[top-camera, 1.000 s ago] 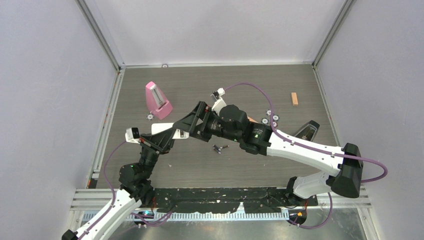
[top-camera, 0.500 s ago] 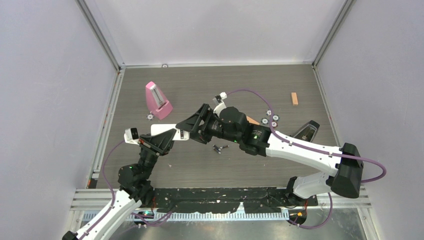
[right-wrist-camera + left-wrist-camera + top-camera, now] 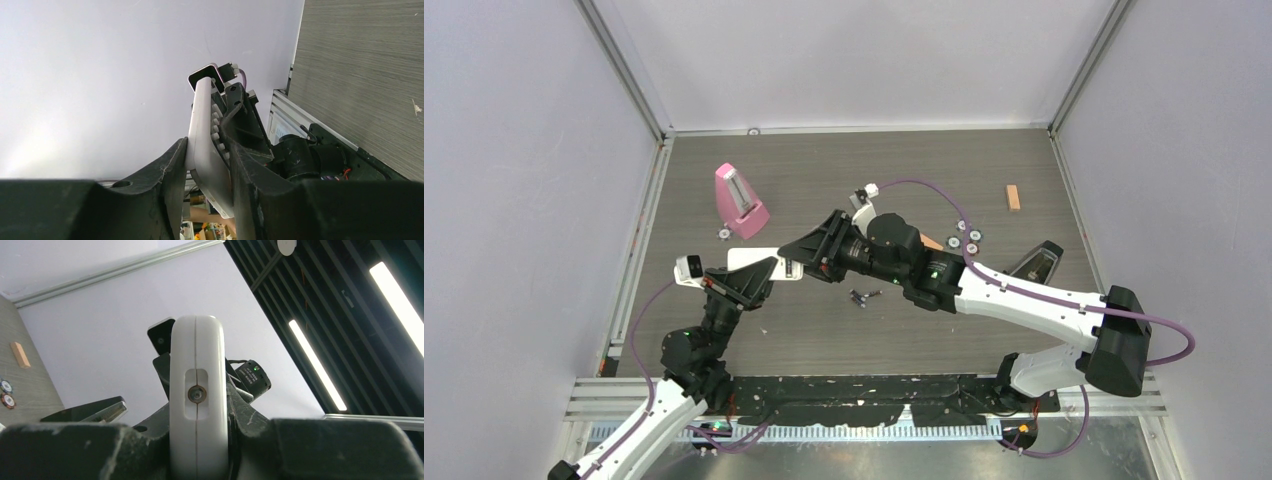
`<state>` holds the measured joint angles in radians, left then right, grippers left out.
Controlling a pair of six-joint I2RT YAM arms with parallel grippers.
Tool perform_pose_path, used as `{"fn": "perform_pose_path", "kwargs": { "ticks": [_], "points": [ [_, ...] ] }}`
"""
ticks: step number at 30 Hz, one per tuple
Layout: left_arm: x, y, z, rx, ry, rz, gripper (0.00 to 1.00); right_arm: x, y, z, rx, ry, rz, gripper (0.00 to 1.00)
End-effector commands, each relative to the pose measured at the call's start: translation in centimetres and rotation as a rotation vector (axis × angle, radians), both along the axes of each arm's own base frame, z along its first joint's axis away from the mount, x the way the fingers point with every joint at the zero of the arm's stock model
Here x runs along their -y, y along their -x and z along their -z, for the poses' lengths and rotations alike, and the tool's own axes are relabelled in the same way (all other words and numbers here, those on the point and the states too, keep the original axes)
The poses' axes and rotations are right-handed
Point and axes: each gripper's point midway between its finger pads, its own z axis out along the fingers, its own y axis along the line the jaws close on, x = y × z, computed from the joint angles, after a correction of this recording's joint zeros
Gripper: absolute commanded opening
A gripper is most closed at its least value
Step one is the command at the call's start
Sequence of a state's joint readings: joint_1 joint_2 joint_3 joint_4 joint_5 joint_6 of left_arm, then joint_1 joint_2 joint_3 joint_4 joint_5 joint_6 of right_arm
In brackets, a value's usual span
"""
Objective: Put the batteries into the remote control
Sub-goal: Load the battery into the remote control.
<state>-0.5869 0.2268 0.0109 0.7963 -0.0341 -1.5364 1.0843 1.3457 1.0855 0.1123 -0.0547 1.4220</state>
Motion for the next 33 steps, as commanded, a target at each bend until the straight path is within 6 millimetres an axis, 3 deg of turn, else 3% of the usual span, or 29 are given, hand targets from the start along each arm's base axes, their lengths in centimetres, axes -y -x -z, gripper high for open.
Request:
{"fn": "perform_pose_path", "kwargs": {
  "ticks": [1,8,11,13,16,19,27,33],
  "points": [
    [-1.1,0.2,-0.4,0.033,0.056,-0.031,0.00,0.1,0.8,-0.7,-0.001,-0.022,-0.036,0.25],
    [-1.0,-0.1,0.0,0.001,0.050,-0.029,0.00,0.0,1.0,-0.9,0.031,0.001,-0.058,0.09],
    [-1.0,-0.2,0.3,-0.013,0.052,-0.028,0.00,-0.2,0.9,-0.8,0.043,0.008,-0.070,0.07],
    [-1.1,-0.3,0.7,-0.028,0.059,-0.028,0.00,-0.3,0.9,-0.9,0.053,0.010,-0.076,0.12],
    [-1.3,-0.5,1.1,-0.049,0.070,-0.033,0.00,-0.1,0.7,-1.3,0.070,0.011,-0.067,0.37],
    [-1.4,-0.7,1.6,-0.069,0.070,-0.041,0.00,0.4,0.2,-1.7,0.100,0.014,-0.049,0.51],
    [-1.5,-0.9,2.3,-0.095,0.065,-0.049,0.00,0.6,0.0,-3.2,0.176,-0.011,-0.058,0.68],
    [-1.4,-1.0,2.6,-0.105,0.060,-0.046,0.00,0.4,-0.1,-3.6,0.230,0.000,-0.073,0.70]
  ]
}}
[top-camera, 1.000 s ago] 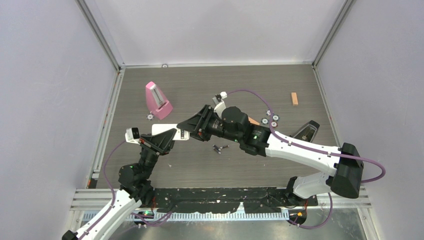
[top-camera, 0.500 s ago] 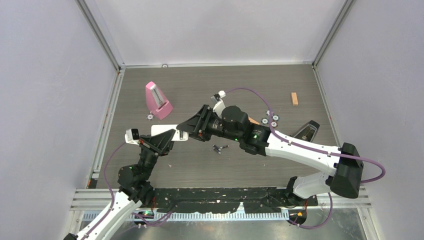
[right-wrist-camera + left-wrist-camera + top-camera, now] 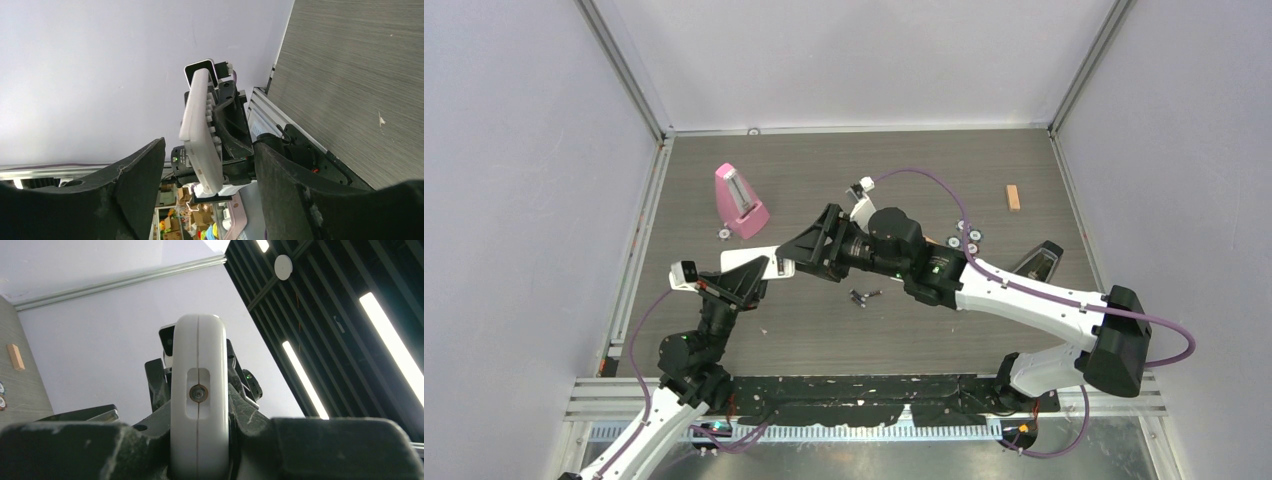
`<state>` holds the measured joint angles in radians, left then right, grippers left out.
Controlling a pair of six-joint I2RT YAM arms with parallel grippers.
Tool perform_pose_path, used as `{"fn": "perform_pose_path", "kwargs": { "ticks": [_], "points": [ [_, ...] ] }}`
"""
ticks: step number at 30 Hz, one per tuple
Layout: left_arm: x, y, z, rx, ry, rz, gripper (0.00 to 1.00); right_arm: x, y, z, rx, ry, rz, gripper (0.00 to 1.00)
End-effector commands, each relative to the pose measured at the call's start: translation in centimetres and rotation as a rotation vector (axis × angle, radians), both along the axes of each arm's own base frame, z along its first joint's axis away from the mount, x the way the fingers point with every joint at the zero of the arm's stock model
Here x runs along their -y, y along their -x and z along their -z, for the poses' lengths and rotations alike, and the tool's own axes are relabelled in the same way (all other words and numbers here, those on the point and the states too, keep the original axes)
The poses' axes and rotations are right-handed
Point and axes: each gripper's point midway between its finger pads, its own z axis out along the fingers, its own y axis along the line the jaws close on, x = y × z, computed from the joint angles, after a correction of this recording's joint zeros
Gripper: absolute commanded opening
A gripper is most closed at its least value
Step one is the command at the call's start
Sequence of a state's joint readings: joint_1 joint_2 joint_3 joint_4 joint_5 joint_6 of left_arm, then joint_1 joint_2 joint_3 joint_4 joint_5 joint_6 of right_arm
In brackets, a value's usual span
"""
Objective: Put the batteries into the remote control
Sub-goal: Load the battery into the remote control.
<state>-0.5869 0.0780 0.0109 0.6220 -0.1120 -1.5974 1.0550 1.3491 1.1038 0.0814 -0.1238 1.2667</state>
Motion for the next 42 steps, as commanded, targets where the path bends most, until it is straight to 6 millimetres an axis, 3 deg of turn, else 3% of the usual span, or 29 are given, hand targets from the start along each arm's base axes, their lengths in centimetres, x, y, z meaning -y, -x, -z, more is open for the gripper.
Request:
{"fn": "perform_pose_path", "kwargs": {
  "ticks": [1,14,26,29,31,33,35,39,42],
  "points": [
    [0.1,-0.7,2.1,-0.035,-0.005,-0.012,0.00,-0.1,0.0,-4.0,0.113,-0.062,-0.020,0.69],
    [0.3,-0.9,2.5,-0.046,-0.010,-0.006,0.00,-1.3,-0.2,-1.9,0.148,0.047,-0.076,0.56],
    [0.2,-1.0,2.8,-0.055,-0.007,-0.007,0.00,-1.2,0.0,-0.2,0.109,0.096,-0.086,0.11],
    [0.1,-1.0,2.7,-0.054,-0.001,-0.008,0.00,-1.2,0.0,-0.1,0.110,0.098,-0.082,0.06],
    [0.1,-1.0,2.7,-0.055,-0.003,-0.009,0.00,-1.1,-0.1,-0.3,0.116,0.094,-0.079,0.10],
    [0.1,-1.0,2.8,-0.056,-0.005,-0.011,0.00,-1.0,-0.2,-0.5,0.122,0.088,-0.070,0.38],
    [0.1,-1.0,3.0,-0.061,-0.009,-0.012,0.00,-0.6,-0.3,-1.2,0.144,0.072,-0.056,0.55],
    [0.2,-1.0,3.3,-0.064,-0.020,-0.013,0.00,0.1,-0.4,-2.2,0.187,0.064,-0.041,0.70],
    [0.2,-1.1,3.5,-0.068,-0.027,-0.015,0.00,0.5,-0.5,-2.2,0.211,0.079,-0.039,0.71]
  ]
}}
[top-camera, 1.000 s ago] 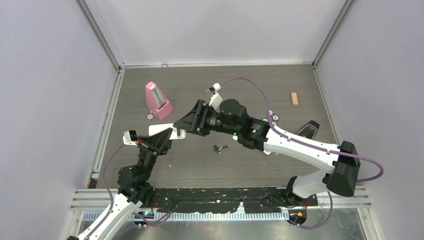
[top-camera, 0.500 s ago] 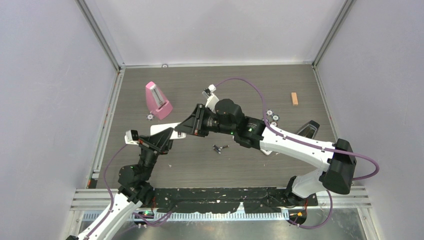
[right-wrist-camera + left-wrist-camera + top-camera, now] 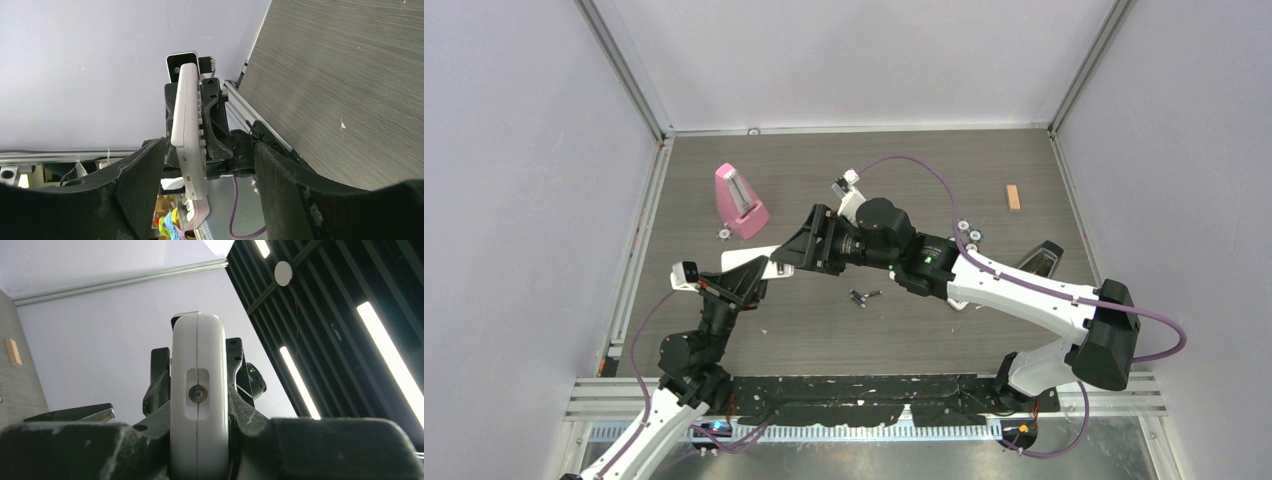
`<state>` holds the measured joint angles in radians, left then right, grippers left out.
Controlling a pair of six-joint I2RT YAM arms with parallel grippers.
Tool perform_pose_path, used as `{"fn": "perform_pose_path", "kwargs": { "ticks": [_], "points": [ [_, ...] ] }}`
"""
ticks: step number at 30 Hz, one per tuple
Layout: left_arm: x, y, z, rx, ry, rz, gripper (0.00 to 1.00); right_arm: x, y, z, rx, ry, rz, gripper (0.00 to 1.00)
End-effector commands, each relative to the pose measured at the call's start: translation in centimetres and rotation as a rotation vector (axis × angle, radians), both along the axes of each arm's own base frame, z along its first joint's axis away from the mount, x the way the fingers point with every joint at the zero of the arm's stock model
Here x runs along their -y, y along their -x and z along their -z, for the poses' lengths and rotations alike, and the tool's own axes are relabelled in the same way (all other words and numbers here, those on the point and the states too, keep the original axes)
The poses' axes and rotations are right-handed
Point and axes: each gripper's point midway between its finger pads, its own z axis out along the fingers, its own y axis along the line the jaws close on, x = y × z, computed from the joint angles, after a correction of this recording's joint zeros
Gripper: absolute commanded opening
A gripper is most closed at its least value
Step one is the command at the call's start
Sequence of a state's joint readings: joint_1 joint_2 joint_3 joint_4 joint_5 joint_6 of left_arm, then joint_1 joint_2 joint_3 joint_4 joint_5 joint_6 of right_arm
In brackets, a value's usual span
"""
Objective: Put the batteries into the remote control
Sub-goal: Load the battery into the remote control, then pick up the battery from the center of the board.
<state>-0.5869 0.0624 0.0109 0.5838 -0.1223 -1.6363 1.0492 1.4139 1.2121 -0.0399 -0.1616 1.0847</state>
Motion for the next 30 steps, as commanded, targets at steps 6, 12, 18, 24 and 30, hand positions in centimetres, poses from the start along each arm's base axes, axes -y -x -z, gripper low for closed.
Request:
{"fn": "perform_pose_path", "kwargs": {
  "ticks": [6,12,18,24,30],
  "points": [
    [0.3,-0.9,3.4,-0.038,-0.061,-0.029,0.00,1.7,-0.3,-3.0,0.131,-0.020,0.017,0.70],
    [0.4,-1.1,3.9,-0.048,-0.082,-0.034,0.00,2.5,-0.3,-3.6,0.188,0.004,0.023,0.68],
    [0.8,-1.0,5.0,-0.022,-0.191,-0.067,0.00,6.9,-1.7,-1.9,0.253,0.140,0.115,0.68],
    [1.4,-0.9,7.4,-0.036,-0.325,-0.070,0.00,13.2,-2.8,6.6,0.297,0.452,0.144,0.64],
    [2.1,-0.7,10.2,-0.101,-0.430,-0.028,0.00,16.0,-3.4,14.1,0.344,0.761,0.058,0.49]
  ]
}}
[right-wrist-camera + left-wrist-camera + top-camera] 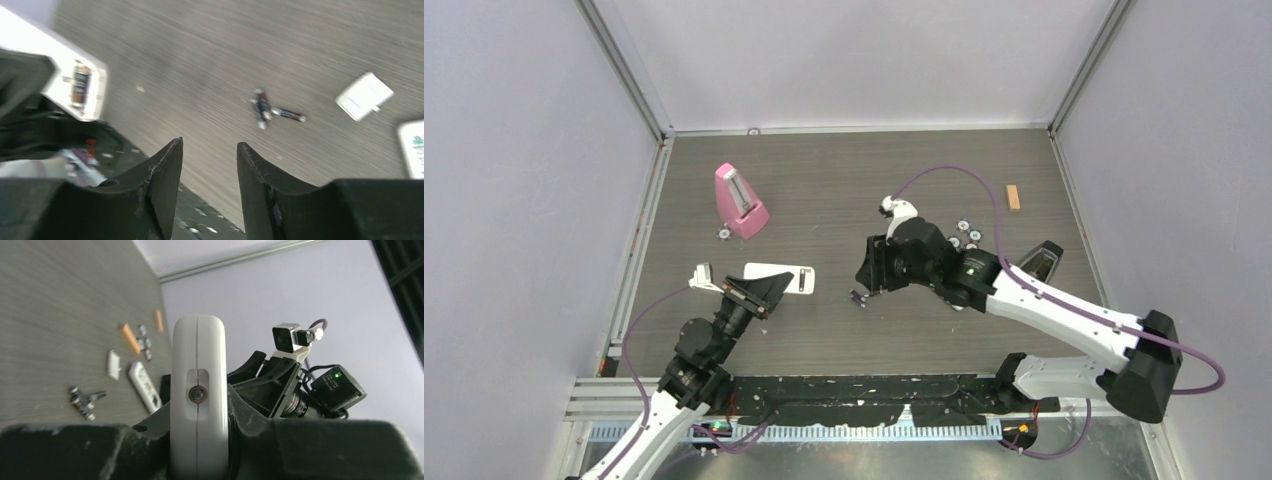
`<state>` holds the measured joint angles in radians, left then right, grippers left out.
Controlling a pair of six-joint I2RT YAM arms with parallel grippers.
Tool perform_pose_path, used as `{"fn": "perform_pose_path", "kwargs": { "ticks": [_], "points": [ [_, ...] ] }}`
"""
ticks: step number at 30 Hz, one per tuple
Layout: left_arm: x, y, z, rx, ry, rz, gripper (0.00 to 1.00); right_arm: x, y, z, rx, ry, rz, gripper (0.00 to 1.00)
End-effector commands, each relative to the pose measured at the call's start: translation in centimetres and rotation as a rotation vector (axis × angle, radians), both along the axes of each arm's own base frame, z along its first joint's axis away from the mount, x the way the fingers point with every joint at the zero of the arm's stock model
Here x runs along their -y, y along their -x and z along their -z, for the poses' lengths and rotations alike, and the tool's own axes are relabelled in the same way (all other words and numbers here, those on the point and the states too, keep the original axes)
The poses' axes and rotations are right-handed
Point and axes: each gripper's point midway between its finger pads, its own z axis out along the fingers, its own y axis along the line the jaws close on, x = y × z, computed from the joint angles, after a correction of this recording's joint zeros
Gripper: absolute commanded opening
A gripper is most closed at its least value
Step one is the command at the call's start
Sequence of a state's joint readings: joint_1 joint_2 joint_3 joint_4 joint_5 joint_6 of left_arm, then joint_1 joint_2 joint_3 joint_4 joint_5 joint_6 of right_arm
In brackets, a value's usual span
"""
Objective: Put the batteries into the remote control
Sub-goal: Pick up the battery from the center of the board.
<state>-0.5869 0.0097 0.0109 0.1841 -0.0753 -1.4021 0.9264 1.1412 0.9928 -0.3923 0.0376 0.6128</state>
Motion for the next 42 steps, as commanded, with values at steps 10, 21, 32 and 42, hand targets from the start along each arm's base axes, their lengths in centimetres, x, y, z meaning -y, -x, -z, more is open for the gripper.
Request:
{"fn": "perform_pose_path", "kwargs": {
  "ticks": [10,21,32,42],
  "points": [
    [0.0,1.3,4.2,-0.062,-0.129,0.038,0.00,3.8,-2.6,12.5,-0.047,0.546,0.013,0.52],
    [0.1,1.1,3.7,-0.058,-0.104,0.039,0.00,2.1,-4.0,15.0,0.016,0.667,-0.089,0.58],
    [-0.3,1.1,3.3,-0.051,-0.084,0.019,0.00,3.3,-5.1,17.4,0.012,0.796,-0.047,0.51],
    [-0.4,1.0,3.0,-0.047,-0.073,0.010,0.00,3.3,-4.8,18.1,-0.069,0.768,0.048,0.44]
  ]
}}
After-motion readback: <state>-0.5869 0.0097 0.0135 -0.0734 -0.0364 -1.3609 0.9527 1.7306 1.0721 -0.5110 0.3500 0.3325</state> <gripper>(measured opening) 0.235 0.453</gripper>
